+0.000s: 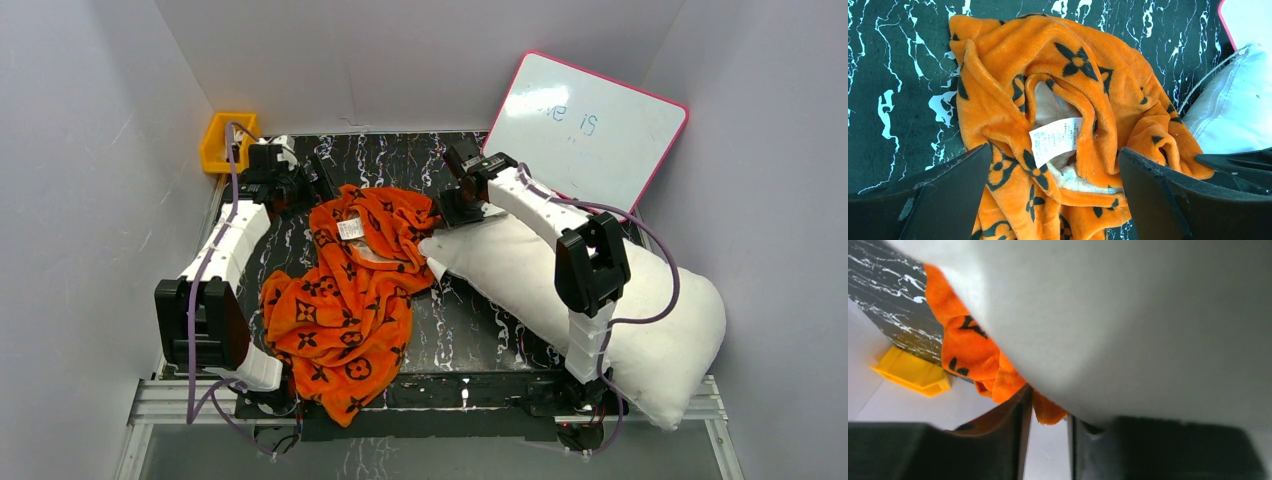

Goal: Remove the pillowcase from the pillow
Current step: Adjust the pillowcase at the center of the board.

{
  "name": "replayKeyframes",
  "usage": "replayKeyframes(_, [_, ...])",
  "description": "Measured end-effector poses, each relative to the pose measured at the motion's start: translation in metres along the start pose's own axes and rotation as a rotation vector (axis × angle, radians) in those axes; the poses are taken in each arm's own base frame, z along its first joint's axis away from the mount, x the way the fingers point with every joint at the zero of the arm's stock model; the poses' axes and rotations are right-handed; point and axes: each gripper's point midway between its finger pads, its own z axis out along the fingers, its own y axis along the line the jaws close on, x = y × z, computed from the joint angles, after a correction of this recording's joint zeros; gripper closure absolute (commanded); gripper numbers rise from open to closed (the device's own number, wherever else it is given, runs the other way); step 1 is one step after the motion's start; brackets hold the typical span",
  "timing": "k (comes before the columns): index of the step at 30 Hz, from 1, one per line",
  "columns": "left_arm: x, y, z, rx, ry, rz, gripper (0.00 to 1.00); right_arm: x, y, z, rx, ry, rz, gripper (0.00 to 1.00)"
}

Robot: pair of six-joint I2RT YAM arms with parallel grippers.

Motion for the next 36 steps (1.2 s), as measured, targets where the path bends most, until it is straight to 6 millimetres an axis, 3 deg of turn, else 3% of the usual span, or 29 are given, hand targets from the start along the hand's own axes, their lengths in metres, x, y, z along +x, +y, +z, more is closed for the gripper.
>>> replayKeyframes(1, [0.0,0.001,0.0,0.0,0.001,0.0,0.02,0.001,0.002,0.005,0.007,-0.003,-0.004,0.77])
replayKeyframes(3, [0.001,0.005,0.001,-0.004,0.002,-0.004,0.02,0.001,0.0,0.011,0.02,-0.009,-0.007,0.99])
replayKeyframes(8, [0.0,0.012,0.0,-0.008,0.002,-0.013,0.02,0.001,0.002,0.009,0.011,-0.022,-0.031,1.0])
replayKeyframes(11, [-0.008,0.026,-0.004,-0.013,-0.009,-0.042,0.02,0.003,0.029,-0.003,-0.094,-0.045,-0.127,1.0])
replayKeyframes(14, [-0.021,0.051,-0.009,-0.044,-0.038,-0.092,0.02,0.011,0.075,-0.028,-0.315,-0.024,-0.325,1.0])
replayKeyframes(17, [-0.032,0.07,-0.009,-0.078,-0.055,-0.111,0.05,0.011,0.116,-0.068,-0.558,0.01,-0.522,1.0])
replayKeyframes(22, [-0.029,0.076,0.011,-0.076,-0.01,-0.085,0.11,-0.039,0.154,-0.137,-0.804,-0.123,-0.834,1.0])
replayKeyframes(25, [-0.01,0.07,0.023,-0.048,0.043,-0.077,0.12,-0.056,0.163,-0.153,-0.859,-0.175,-0.996,1.0])
replayKeyframes(28, [0.022,0.051,0.033,-0.011,0.107,-0.047,0.12,-0.052,0.161,-0.145,-0.873,-0.158,-1.143,1.0])
replayKeyframes(33, [0.127,0.02,0.032,0.038,0.294,-0.009,0.13,-0.044,0.149,-0.109,-0.844,-0.063,-1.261,1.0])
replayKeyframes(36, [0.169,0.015,0.013,0.06,0.331,-0.052,0.14,-0.045,0.148,-0.098,-0.833,-0.025,-1.285,1.0])
